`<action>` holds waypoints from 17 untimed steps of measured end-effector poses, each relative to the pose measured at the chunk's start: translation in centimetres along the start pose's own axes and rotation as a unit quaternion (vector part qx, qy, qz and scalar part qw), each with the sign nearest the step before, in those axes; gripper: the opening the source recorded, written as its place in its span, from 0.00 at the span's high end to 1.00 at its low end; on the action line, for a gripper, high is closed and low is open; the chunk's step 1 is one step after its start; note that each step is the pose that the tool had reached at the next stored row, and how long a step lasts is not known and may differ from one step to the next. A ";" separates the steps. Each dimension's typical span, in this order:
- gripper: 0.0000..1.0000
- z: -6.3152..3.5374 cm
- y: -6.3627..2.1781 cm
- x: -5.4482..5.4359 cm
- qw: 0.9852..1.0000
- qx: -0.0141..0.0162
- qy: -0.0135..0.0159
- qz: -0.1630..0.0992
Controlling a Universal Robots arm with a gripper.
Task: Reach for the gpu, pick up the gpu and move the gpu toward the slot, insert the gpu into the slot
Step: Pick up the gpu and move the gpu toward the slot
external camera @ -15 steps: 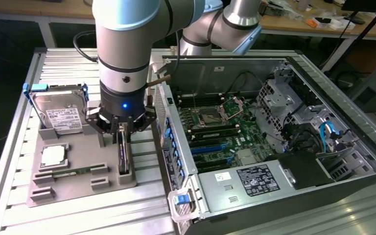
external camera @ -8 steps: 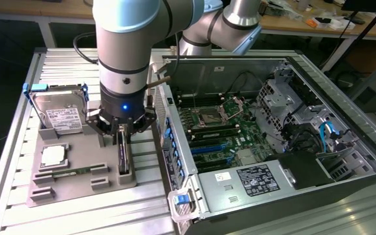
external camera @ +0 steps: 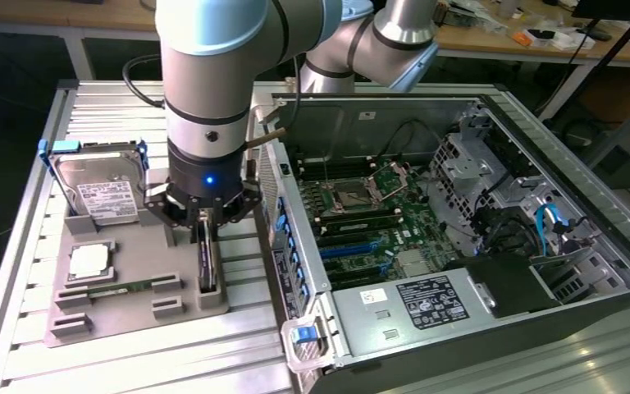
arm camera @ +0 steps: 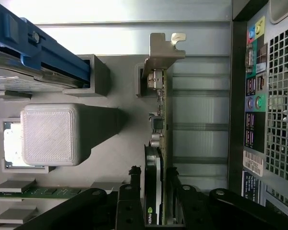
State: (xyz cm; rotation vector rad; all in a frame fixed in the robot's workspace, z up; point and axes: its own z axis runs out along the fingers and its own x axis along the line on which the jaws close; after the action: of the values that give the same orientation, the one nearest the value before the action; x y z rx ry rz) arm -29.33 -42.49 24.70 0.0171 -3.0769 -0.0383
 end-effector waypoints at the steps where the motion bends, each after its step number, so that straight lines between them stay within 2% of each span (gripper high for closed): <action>1: 0.72 0.00 0.00 0.0 1.000 0.000 0.000 0.000; 9: 0.73 -0.05 0.00 0.0 1.000 0.000 0.000 0.000; 17: 0.73 -1.81 0.05 0.1 1.000 0.004 0.000 0.000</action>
State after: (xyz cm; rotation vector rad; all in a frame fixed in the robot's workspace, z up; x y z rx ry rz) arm -29.33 -42.49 26.51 0.0167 -3.0769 -0.0257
